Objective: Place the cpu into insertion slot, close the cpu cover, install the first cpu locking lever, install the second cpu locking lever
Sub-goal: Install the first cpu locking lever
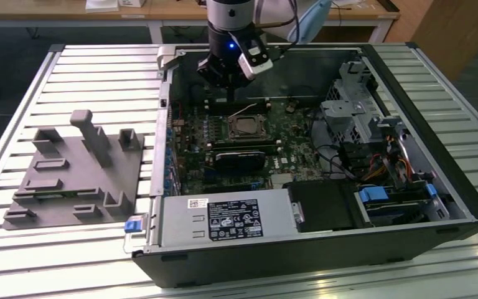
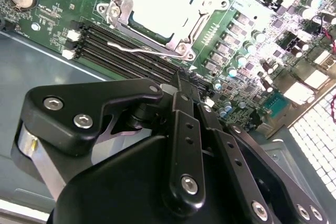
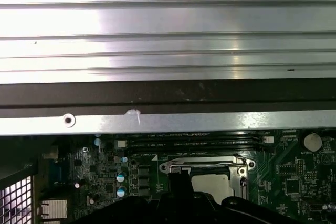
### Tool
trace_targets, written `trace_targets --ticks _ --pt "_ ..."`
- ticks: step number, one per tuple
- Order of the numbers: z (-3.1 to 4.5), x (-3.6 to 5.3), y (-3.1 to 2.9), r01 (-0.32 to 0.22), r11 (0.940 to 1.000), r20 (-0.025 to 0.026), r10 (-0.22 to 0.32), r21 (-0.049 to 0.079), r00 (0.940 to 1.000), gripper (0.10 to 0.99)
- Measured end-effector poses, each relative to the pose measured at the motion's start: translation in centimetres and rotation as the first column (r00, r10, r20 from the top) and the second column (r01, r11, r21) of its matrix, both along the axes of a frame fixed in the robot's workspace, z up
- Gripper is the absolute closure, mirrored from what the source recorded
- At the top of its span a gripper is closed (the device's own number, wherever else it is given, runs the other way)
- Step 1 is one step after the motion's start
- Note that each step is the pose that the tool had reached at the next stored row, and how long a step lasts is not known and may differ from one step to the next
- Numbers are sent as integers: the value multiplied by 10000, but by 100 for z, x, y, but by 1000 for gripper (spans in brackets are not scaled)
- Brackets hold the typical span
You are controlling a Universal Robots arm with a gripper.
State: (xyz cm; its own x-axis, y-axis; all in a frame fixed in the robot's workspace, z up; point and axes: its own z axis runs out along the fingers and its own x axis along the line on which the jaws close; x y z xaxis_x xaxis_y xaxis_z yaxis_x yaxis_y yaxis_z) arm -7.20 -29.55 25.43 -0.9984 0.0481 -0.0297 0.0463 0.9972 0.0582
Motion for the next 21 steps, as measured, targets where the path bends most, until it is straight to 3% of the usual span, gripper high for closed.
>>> trace_targets --ticks 9,11,13,21 --pt "-5 39 0 0 10000 0 0 1 10000 980" --pt "-7 49 0 1 10000 1 -1 92 10000 980" --pt "-11 63 0 1 9994 -2 -1 332 10000 980" --pt "-71 130 0 -193 9992 -3 193 350 9998 980"
